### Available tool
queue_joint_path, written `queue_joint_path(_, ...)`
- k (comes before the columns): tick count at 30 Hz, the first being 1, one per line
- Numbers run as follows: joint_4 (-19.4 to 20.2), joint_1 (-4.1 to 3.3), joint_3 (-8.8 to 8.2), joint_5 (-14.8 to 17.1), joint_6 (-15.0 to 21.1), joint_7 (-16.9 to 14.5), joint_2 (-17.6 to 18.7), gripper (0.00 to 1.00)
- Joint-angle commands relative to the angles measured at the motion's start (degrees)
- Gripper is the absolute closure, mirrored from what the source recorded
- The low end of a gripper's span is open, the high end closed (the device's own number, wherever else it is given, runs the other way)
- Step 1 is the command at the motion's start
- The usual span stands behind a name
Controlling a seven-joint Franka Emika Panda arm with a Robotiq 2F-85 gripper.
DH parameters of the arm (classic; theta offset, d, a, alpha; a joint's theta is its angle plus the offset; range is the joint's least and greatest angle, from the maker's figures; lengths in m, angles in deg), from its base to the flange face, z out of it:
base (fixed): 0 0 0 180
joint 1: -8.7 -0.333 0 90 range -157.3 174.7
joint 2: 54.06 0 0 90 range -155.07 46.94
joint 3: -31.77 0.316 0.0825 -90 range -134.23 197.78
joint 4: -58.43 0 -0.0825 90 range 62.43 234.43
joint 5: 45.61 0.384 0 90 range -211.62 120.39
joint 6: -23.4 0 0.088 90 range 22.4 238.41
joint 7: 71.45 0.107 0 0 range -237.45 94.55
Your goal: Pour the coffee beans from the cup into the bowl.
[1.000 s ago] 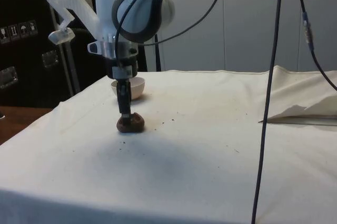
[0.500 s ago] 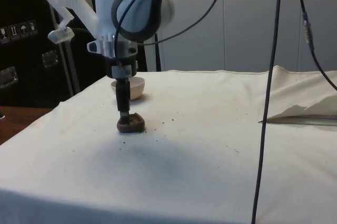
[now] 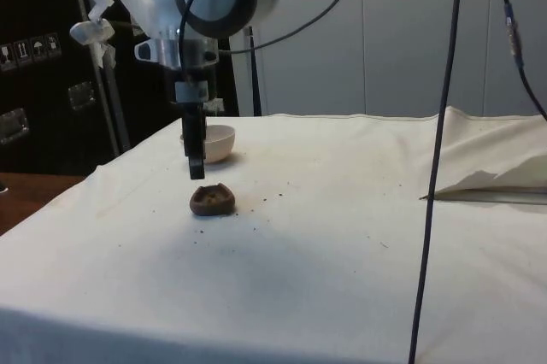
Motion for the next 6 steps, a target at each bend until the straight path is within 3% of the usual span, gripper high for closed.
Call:
queue_joint_path(1,0.11,-0.06,-0.11,-0.23,-0.74,0.17,-0.8,0.0)
queue_joint_path(6,-0.06,0.06,0.0,0.0,-1.43,0.06,-1.66,0.0)
